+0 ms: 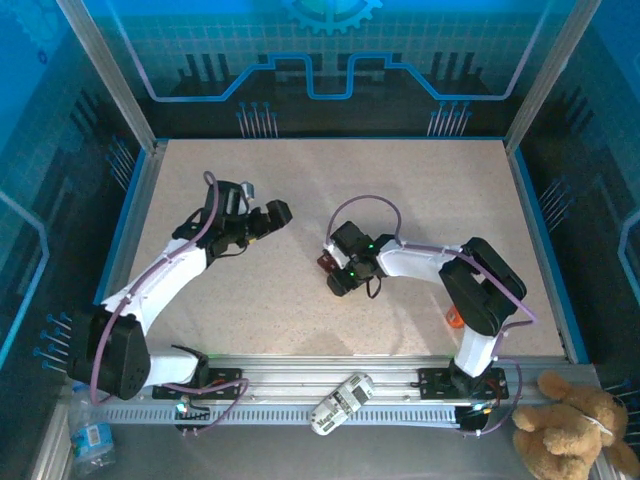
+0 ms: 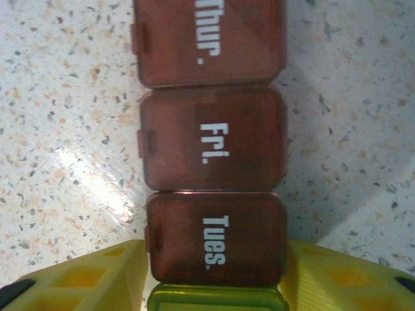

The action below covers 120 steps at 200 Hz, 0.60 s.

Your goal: Sort the pills into containers

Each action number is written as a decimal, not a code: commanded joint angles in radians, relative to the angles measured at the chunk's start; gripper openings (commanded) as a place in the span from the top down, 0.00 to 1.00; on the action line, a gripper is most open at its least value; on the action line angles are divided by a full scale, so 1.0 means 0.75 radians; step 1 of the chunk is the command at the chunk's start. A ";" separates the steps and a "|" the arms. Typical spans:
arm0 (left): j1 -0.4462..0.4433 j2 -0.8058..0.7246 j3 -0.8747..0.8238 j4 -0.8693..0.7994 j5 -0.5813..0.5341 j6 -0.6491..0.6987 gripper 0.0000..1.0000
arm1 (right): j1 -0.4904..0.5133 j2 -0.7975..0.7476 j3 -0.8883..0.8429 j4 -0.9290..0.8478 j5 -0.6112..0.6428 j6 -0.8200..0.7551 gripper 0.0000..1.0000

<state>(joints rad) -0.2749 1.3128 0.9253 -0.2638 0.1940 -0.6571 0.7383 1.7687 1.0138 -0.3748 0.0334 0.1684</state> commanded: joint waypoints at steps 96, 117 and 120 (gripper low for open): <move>-0.053 0.038 -0.063 0.065 -0.044 -0.103 0.01 | -0.006 -0.027 -0.051 -0.045 -0.019 -0.033 0.61; -0.053 0.012 -0.078 0.075 -0.023 -0.130 0.01 | -0.007 -0.065 -0.055 -0.046 -0.037 -0.023 0.70; -0.053 0.008 -0.083 0.078 -0.017 -0.138 0.01 | -0.007 -0.073 -0.054 -0.047 -0.040 -0.021 0.71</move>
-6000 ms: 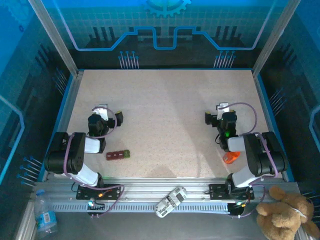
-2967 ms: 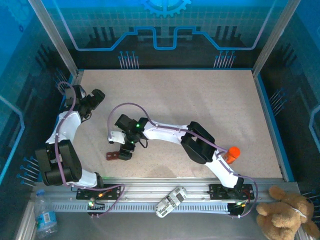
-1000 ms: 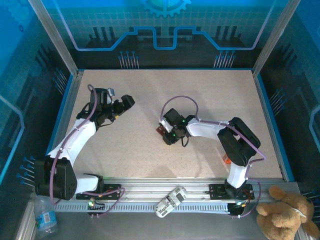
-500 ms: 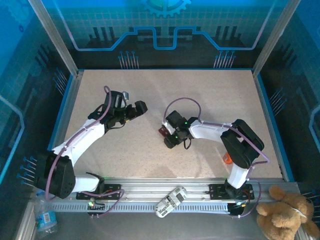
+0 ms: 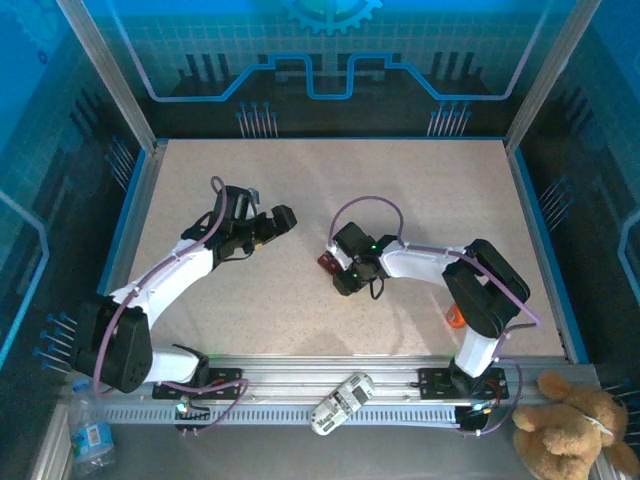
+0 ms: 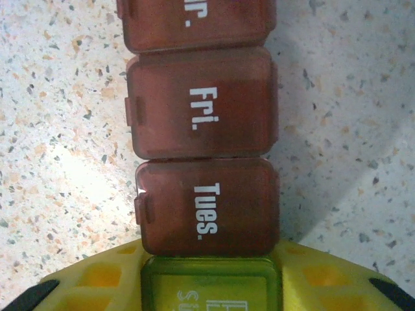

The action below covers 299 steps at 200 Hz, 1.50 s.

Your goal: Sort the pills into containers

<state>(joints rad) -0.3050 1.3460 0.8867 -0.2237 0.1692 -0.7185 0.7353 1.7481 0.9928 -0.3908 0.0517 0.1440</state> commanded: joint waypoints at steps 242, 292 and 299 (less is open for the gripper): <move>-0.286 0.015 -0.090 0.649 0.232 -0.532 0.05 | -0.051 -0.422 0.100 -0.133 -0.168 0.249 0.78; -0.287 0.025 -0.074 0.659 0.231 -0.530 0.05 | -0.050 -0.408 0.090 -0.116 -0.179 0.249 0.78; -0.288 0.026 -0.072 0.661 0.230 -0.531 0.06 | -0.051 -0.406 0.087 -0.111 -0.181 0.253 0.78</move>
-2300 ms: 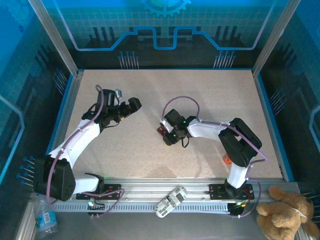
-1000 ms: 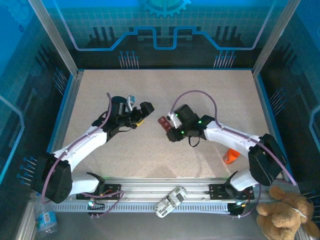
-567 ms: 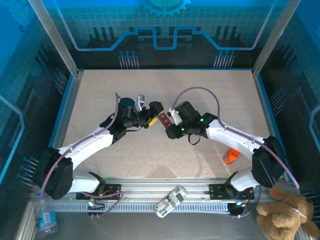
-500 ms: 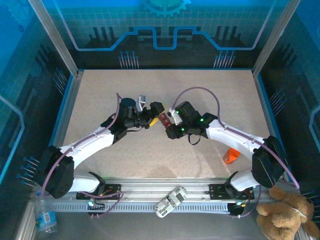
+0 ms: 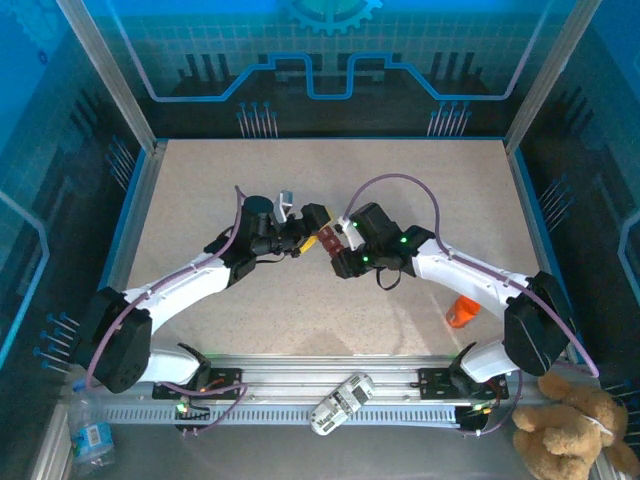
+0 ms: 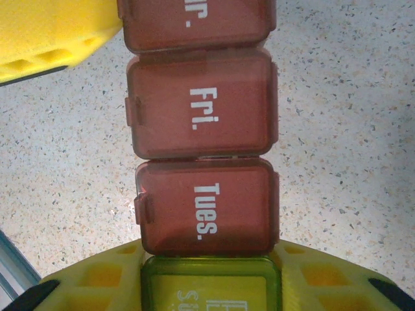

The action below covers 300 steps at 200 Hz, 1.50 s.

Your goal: Sort the pills into containers

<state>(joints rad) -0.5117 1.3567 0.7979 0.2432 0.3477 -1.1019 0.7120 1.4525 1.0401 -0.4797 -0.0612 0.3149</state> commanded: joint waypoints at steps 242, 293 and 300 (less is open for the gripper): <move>0.022 -0.185 0.060 -0.165 -0.230 0.058 0.02 | -0.029 0.128 -0.050 0.100 -0.053 -0.101 0.78; 0.192 -0.300 -0.100 -0.309 -0.297 0.087 0.01 | -0.008 0.376 0.065 -0.003 -0.028 -0.361 0.77; 0.197 -0.313 -0.116 -0.316 -0.301 0.089 0.01 | -0.003 0.405 0.082 -0.015 -0.016 -0.375 0.77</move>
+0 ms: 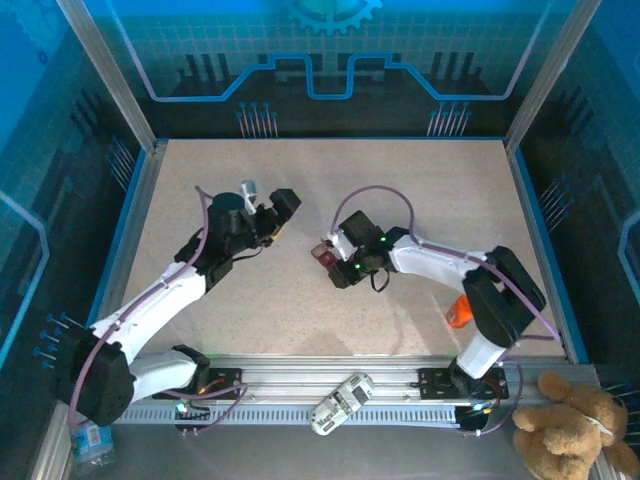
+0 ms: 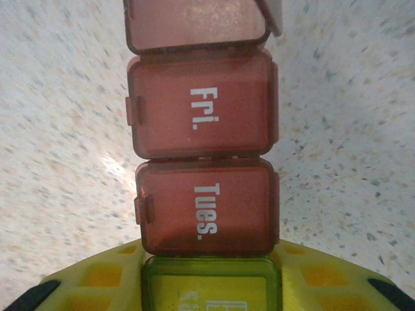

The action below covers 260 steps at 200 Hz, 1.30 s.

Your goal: Sort the pills into containers

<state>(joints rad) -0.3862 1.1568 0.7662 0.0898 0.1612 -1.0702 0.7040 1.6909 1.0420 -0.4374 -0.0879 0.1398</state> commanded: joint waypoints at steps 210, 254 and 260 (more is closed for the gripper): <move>0.038 -0.037 -0.046 -0.206 -0.002 0.175 0.01 | -0.135 0.078 0.191 -0.363 0.339 0.074 0.35; -0.002 0.061 0.094 -0.495 -0.015 0.503 0.01 | -0.151 -0.075 0.151 -0.303 0.145 0.178 0.34; -0.024 0.081 0.115 -0.534 -0.028 0.550 0.01 | -0.155 -0.069 0.156 -0.288 0.118 0.187 0.34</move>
<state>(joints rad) -0.3687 1.1698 0.7742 -0.1528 0.1387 -0.8520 0.6006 1.6711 1.1629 -0.6701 0.1123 0.2199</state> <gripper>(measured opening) 0.989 0.655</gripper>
